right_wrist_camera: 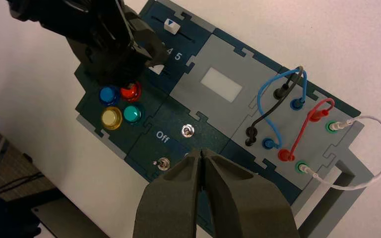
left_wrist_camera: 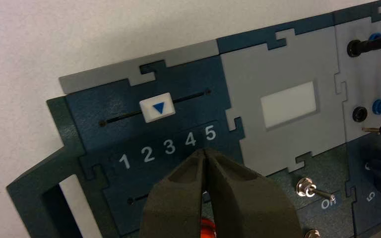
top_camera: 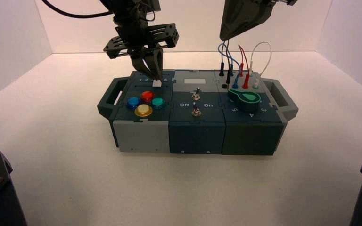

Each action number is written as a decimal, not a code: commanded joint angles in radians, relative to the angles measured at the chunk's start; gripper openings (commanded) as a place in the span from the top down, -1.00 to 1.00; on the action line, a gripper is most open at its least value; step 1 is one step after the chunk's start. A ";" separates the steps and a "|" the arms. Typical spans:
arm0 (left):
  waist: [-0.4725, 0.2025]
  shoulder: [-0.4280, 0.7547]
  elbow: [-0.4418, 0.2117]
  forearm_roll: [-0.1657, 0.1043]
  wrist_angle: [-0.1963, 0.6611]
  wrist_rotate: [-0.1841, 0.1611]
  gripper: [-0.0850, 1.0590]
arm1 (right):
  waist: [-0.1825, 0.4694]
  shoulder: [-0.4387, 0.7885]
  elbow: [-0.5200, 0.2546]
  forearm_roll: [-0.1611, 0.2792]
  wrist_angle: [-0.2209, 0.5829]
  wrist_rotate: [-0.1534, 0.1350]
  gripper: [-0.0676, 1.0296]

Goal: Move the bottom slider to position 1.

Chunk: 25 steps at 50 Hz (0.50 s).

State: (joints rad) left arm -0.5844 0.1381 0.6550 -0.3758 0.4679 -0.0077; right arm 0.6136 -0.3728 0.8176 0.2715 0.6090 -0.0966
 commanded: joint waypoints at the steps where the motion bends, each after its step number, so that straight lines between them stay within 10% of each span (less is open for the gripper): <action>1: -0.005 -0.040 -0.009 -0.017 0.000 -0.002 0.91 | 0.008 -0.009 -0.025 0.000 -0.008 -0.006 0.92; 25: -0.049 -0.040 -0.034 -0.084 0.015 -0.002 0.91 | 0.006 -0.018 -0.020 0.000 -0.011 -0.006 0.92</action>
State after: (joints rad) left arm -0.6305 0.1273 0.6397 -0.4571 0.4832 -0.0092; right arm 0.6136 -0.3743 0.8176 0.2700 0.6059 -0.0966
